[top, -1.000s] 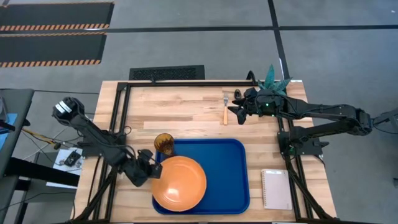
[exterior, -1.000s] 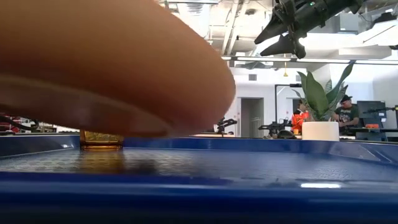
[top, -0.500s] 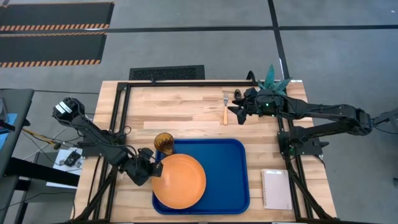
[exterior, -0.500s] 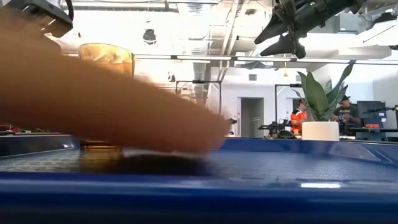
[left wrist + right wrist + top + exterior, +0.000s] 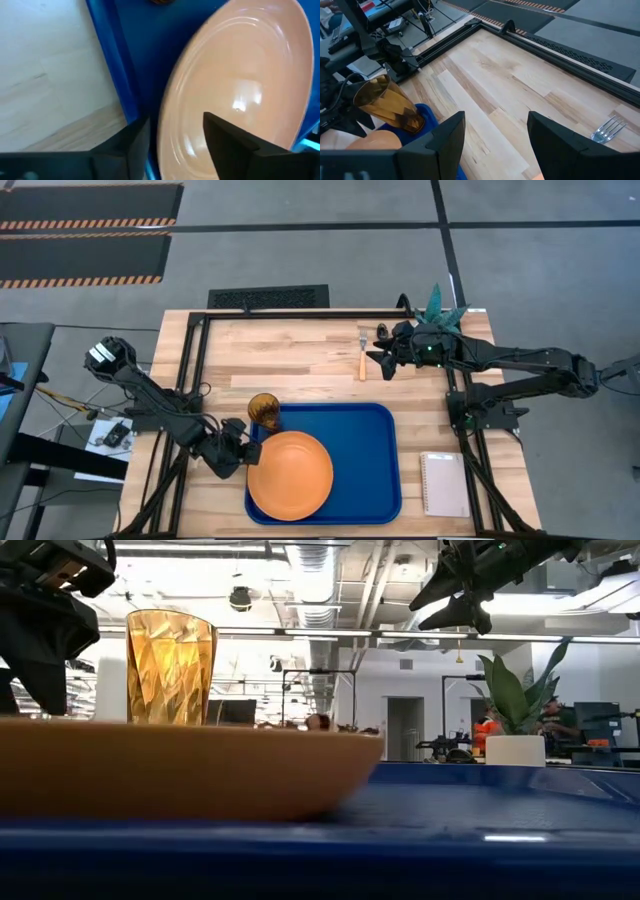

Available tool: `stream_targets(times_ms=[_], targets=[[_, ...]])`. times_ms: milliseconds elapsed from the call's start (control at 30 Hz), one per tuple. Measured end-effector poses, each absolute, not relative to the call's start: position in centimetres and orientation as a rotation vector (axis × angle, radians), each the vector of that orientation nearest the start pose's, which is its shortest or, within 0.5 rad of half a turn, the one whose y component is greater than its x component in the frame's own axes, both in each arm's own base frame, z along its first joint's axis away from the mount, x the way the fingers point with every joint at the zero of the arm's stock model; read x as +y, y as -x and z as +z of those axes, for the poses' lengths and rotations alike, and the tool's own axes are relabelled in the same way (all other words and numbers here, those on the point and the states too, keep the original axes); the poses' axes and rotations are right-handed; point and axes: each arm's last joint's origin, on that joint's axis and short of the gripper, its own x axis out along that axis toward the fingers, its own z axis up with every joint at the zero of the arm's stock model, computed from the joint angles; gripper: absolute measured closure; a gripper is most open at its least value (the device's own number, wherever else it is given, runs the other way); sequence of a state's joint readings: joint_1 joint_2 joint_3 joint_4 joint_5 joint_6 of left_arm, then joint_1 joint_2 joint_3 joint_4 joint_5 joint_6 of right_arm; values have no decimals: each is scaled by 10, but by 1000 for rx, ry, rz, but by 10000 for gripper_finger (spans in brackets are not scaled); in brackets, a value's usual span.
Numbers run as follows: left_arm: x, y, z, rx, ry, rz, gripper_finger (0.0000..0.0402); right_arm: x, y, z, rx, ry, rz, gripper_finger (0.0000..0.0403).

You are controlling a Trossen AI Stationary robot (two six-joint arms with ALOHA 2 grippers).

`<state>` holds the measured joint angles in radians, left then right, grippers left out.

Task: Pick and place plate/cup/fork/spoon on tray
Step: Put the orange plate on the blue serving tray to the bottom of the yellow cup, then put the brown fork on the blue serving tray to the right of the orange plate

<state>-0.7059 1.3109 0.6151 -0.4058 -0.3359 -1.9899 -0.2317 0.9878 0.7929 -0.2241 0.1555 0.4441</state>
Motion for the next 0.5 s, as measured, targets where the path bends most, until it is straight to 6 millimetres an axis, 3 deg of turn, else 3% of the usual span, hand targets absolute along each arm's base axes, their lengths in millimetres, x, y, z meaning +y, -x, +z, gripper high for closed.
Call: stream_targets(times_ms=[267,500], targets=[[-133,-169,168,900,1268,674,172,-54,-207,294,349,-460,-481,163],[-121,-154,188,892,1281,651,162,-62,-219,282,402,-515,-581,163]])
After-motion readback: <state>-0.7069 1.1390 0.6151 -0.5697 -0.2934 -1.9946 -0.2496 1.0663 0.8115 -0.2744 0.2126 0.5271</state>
